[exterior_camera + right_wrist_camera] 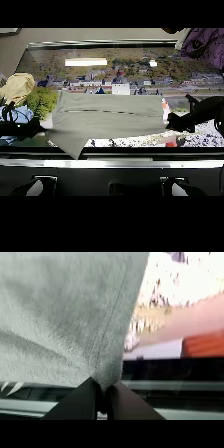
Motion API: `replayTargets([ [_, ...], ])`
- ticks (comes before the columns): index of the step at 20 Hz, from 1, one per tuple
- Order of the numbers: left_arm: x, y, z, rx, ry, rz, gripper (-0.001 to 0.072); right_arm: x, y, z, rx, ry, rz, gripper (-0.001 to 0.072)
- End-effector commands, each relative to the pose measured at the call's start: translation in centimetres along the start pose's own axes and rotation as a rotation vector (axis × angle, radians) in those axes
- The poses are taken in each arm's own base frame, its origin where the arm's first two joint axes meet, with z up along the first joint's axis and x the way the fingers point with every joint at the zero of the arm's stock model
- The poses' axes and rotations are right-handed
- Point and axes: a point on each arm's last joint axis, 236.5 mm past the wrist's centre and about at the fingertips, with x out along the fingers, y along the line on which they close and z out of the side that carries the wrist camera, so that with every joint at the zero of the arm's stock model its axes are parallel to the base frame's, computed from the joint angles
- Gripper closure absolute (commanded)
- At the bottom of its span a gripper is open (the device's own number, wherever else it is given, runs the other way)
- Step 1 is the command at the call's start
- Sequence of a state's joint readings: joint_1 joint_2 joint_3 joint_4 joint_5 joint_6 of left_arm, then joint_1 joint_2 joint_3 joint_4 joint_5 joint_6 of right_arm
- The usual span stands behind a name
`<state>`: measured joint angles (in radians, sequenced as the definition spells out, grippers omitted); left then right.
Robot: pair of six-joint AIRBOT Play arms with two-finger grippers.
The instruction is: Fold the clothes and pants, and hang the long-sleeved shirts on hangers.
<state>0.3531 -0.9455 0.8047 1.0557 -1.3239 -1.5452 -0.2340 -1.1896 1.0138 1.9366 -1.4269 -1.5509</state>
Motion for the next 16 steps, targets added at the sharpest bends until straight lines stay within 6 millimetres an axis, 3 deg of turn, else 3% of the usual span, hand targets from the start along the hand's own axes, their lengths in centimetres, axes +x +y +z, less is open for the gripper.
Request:
replayTargets([
  [1, 1.2, -4.1, 5.8, 0.042, -0.069, -0.069, 0.0692, -0.5, 0.9, 4.6, -0.030, -0.047, 0.018, 0.0678],
  [6, 4.0, -8.0, 13.9, 0.040, -0.073, -0.147, 0.0692, 1.0, 1.3, 10.3, -0.021, -0.100, 0.045, 0.0678],
  [11, 6.1, -10.5, 20.4, 0.036, -0.104, -0.191, 0.0692, 1.2, 1.7, 15.7, -0.002, -0.220, 0.062, 0.0678],
  [16, 9.1, -10.6, 24.0, -0.001, -0.110, -0.211, 0.0692, 2.8, 2.3, 19.6, 0.006, -0.294, 0.077, 0.0678],
])
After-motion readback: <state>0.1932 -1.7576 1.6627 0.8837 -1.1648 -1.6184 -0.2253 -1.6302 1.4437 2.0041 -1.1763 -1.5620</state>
